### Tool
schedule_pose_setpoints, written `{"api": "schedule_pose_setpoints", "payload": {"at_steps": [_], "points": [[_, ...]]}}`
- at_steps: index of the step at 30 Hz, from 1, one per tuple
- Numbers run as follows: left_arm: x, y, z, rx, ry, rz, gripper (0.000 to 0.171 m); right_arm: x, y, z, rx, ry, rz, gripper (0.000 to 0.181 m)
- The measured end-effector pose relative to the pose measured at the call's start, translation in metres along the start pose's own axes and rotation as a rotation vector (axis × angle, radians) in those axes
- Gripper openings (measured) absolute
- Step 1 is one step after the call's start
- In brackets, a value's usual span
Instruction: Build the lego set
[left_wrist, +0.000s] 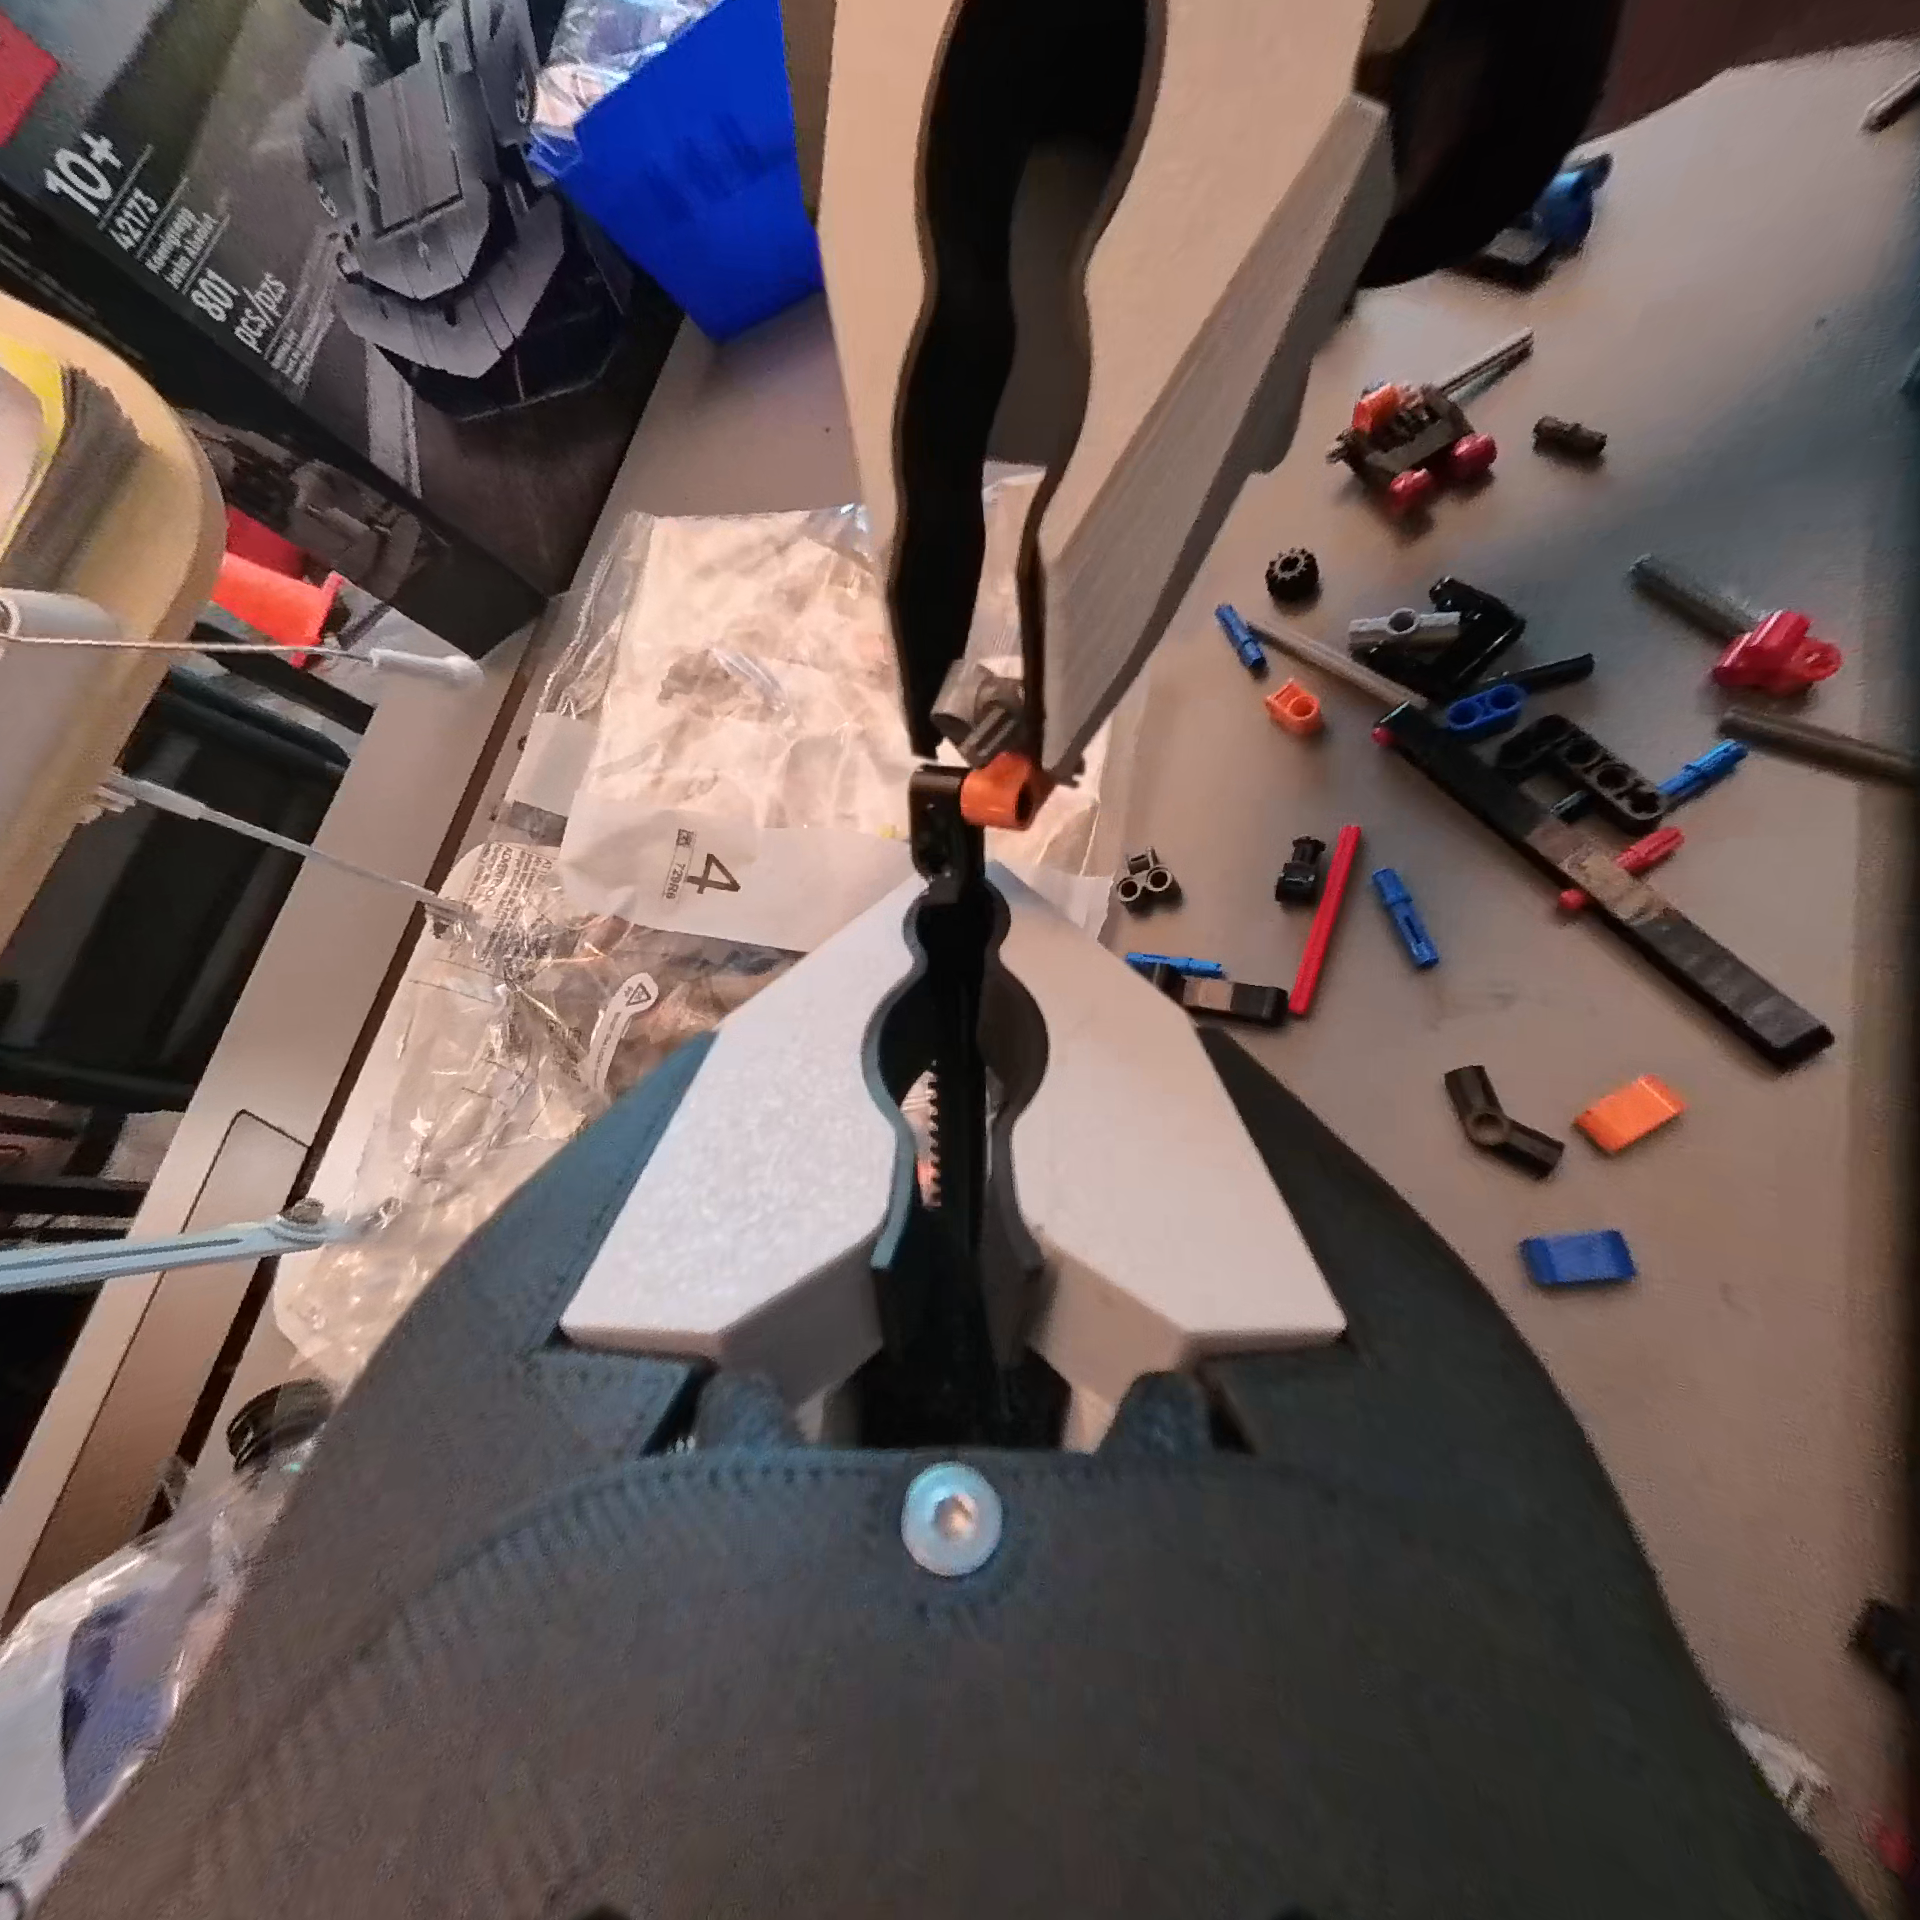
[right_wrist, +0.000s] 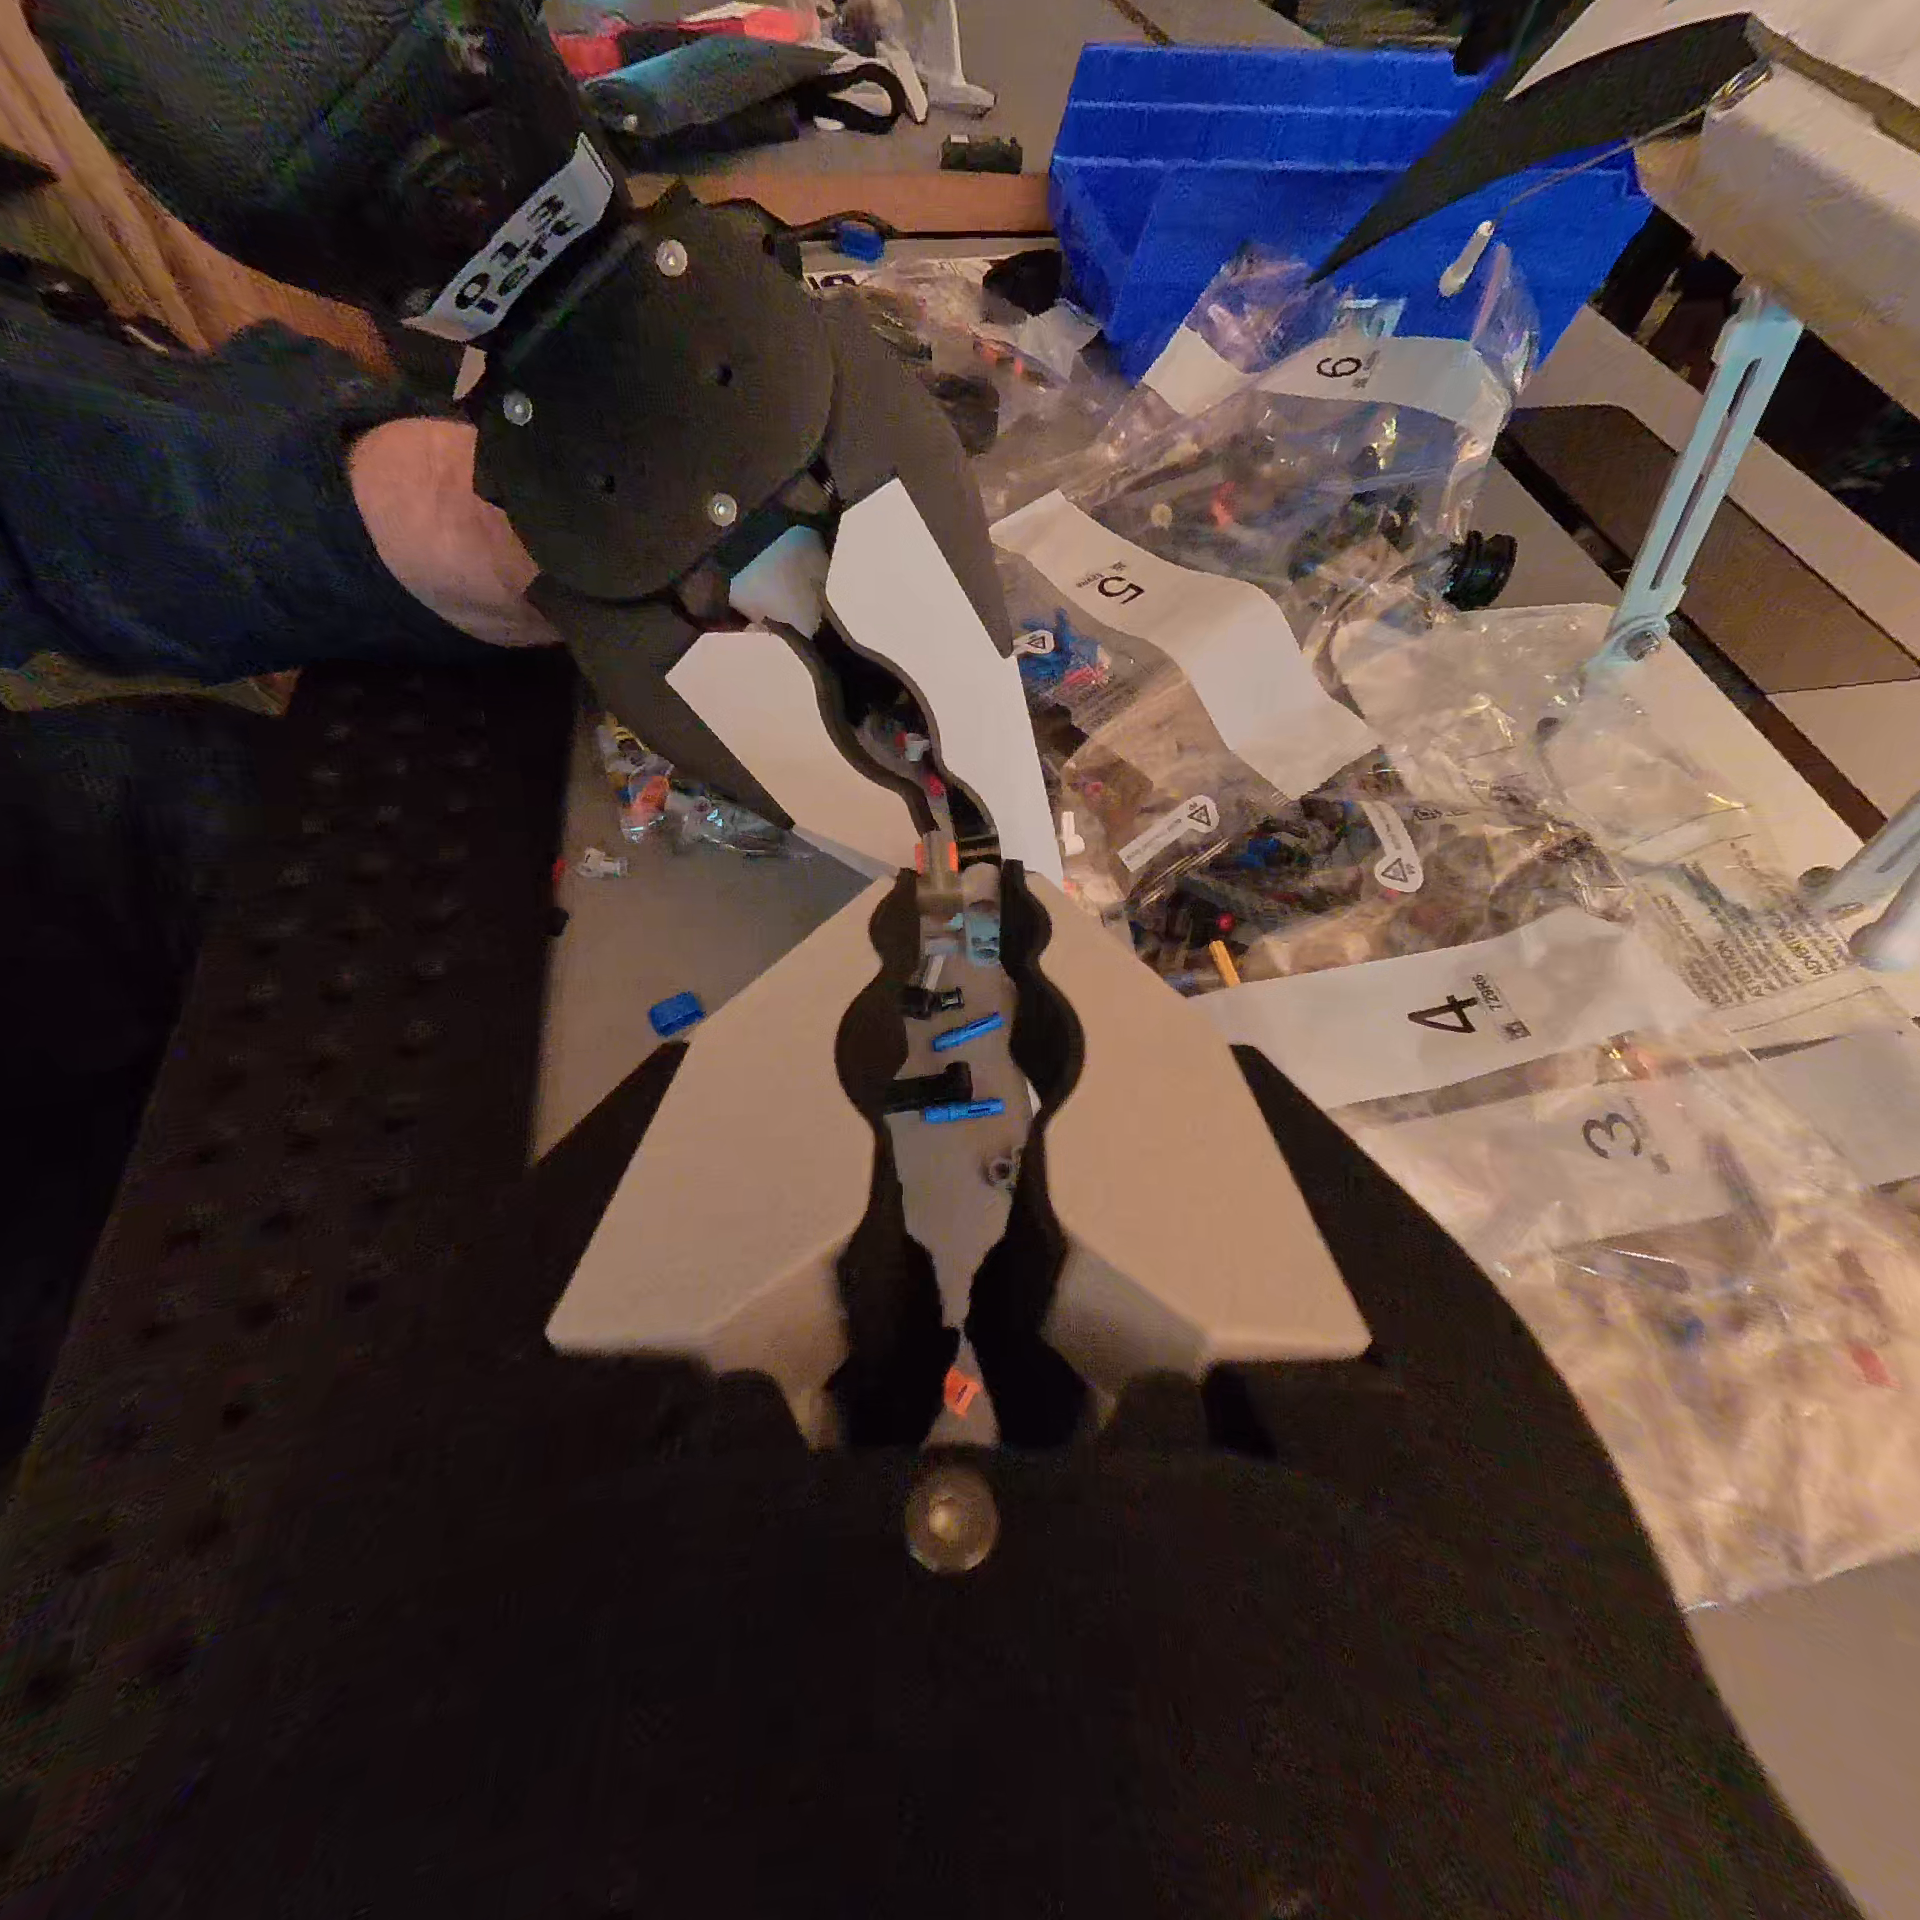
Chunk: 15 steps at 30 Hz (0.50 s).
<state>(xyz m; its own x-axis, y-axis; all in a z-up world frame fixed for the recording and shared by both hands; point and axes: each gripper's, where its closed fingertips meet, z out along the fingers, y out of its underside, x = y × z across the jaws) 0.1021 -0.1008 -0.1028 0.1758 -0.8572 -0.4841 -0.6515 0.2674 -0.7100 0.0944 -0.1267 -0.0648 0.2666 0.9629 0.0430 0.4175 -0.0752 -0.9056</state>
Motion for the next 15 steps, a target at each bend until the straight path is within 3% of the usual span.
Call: {"api": "schedule_pose_setpoints", "payload": {"at_steps": [8,9,11,12,13,15], "points": [[0.005,0.004,0.000,-0.016,0.043,-0.038,0.000,-0.007,0.006,0.005,-0.072,0.058,-0.165,0.013],[0.006,0.005,0.000,-0.018,0.053,-0.049,0.000,-0.010,0.007,0.006,-0.075,0.039,-0.164,0.013],[-0.016,-0.004,-0.007,0.026,-0.032,-0.090,0.000,-0.048,0.012,0.016,-0.092,-0.182,-0.155,0.013],[-0.030,-0.011,-0.015,0.061,-0.079,-0.107,0.000,-0.062,0.029,0.030,-0.184,-0.231,-0.191,0.013],[-0.032,-0.015,-0.018,0.078,-0.076,-0.102,0.000,-0.056,0.048,0.044,-0.303,-0.181,-0.230,0.014],[-0.015,-0.004,-0.008,0.004,-0.045,-0.028,0.000,-0.051,0.039,0.043,-0.252,-0.190,-0.194,0.013]]}}
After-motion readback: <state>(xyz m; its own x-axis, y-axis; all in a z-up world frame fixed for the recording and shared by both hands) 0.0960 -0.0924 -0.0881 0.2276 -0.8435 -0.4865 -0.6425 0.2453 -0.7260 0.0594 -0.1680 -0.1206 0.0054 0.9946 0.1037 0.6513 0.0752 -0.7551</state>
